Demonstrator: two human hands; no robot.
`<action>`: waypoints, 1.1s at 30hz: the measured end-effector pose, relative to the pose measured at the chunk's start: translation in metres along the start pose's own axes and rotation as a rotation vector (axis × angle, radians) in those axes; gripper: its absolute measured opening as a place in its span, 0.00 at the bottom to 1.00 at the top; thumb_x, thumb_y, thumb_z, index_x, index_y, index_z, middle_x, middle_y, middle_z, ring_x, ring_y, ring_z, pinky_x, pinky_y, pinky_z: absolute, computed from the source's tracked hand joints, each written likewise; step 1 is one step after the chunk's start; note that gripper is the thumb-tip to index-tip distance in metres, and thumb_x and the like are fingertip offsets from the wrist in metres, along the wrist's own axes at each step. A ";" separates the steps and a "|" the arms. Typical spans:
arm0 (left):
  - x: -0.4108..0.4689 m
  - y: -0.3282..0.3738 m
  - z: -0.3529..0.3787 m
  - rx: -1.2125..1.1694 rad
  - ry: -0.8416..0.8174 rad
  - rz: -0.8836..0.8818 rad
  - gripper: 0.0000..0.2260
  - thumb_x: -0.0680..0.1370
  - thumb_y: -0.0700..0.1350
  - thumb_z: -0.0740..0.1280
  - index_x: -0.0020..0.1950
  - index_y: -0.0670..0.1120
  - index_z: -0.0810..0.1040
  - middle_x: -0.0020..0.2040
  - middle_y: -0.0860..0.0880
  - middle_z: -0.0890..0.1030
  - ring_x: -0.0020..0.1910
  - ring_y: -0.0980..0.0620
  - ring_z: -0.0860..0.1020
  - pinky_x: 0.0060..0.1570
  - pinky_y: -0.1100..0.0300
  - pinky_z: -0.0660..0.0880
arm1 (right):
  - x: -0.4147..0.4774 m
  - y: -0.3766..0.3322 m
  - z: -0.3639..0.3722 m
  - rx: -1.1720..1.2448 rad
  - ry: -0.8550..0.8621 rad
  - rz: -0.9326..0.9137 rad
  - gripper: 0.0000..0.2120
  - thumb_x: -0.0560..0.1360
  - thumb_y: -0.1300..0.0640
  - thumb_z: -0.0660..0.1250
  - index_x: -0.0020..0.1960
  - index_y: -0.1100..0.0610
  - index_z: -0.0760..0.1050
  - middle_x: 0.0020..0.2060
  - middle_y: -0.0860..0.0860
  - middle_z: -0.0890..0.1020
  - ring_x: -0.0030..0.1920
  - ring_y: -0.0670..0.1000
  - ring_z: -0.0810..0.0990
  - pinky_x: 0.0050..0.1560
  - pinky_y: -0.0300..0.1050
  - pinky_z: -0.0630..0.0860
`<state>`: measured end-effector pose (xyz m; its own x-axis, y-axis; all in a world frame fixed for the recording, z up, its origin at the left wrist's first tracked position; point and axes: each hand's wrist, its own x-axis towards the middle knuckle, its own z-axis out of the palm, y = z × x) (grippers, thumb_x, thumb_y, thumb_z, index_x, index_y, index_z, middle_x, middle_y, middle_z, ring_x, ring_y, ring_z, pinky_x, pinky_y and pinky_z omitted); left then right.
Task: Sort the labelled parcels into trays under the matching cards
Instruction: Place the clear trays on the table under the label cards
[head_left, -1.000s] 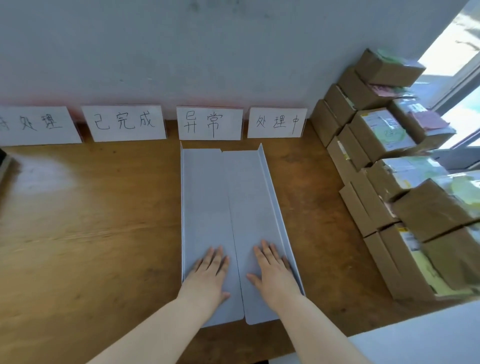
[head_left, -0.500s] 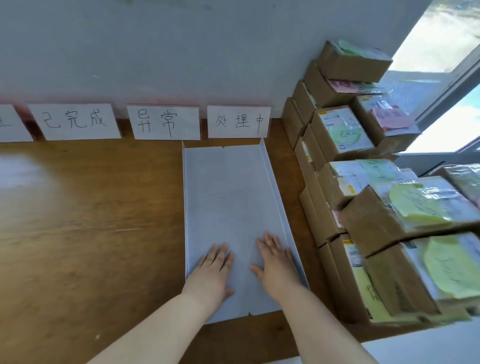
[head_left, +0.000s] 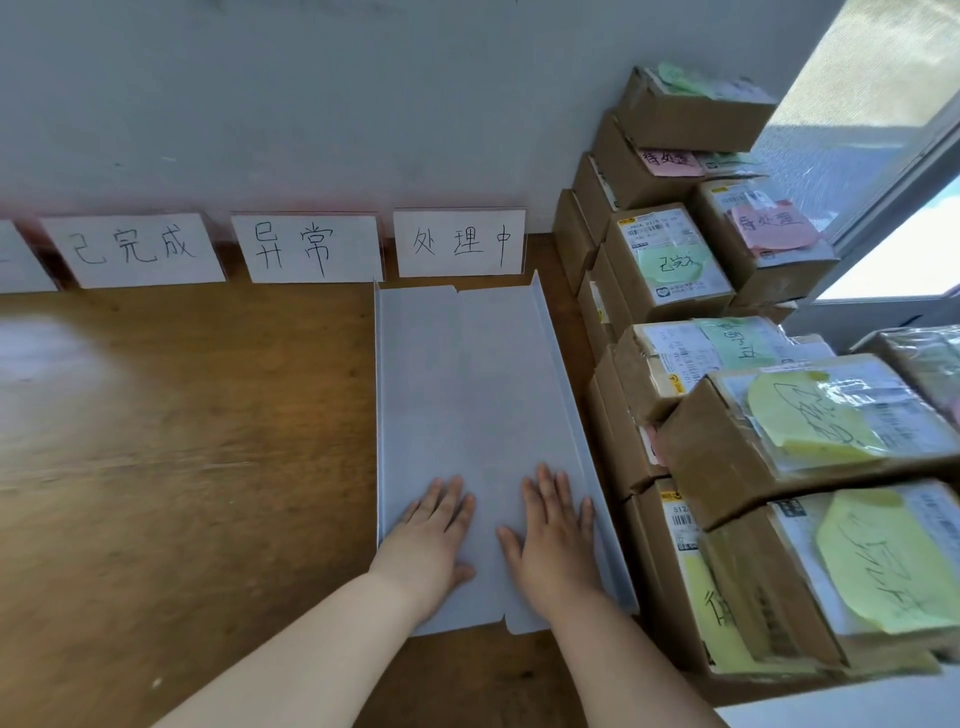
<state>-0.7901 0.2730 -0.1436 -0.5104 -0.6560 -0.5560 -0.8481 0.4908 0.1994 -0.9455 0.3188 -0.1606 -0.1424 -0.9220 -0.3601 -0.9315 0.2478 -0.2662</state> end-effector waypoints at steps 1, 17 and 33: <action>0.001 0.001 0.000 0.003 -0.002 0.004 0.34 0.81 0.54 0.56 0.77 0.47 0.38 0.77 0.47 0.34 0.76 0.48 0.35 0.75 0.54 0.41 | 0.001 0.001 0.000 -0.003 0.003 0.003 0.32 0.81 0.42 0.48 0.78 0.54 0.41 0.77 0.50 0.38 0.75 0.50 0.33 0.71 0.53 0.30; 0.004 0.004 0.000 0.023 -0.019 0.005 0.35 0.81 0.54 0.57 0.77 0.47 0.36 0.77 0.47 0.34 0.75 0.48 0.35 0.73 0.55 0.39 | 0.011 0.001 -0.003 0.039 0.025 0.026 0.32 0.80 0.43 0.49 0.78 0.55 0.42 0.77 0.51 0.37 0.75 0.51 0.33 0.71 0.54 0.29; 0.011 0.013 0.002 0.013 -0.017 0.022 0.35 0.81 0.54 0.57 0.77 0.47 0.36 0.76 0.48 0.33 0.75 0.48 0.35 0.74 0.55 0.39 | 0.012 0.011 -0.004 0.025 0.047 0.034 0.32 0.80 0.44 0.51 0.77 0.56 0.45 0.77 0.52 0.39 0.76 0.53 0.34 0.72 0.56 0.31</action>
<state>-0.8065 0.2742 -0.1488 -0.5260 -0.6352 -0.5656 -0.8349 0.5123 0.2013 -0.9584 0.3094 -0.1645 -0.1899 -0.9257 -0.3271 -0.9174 0.2860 -0.2768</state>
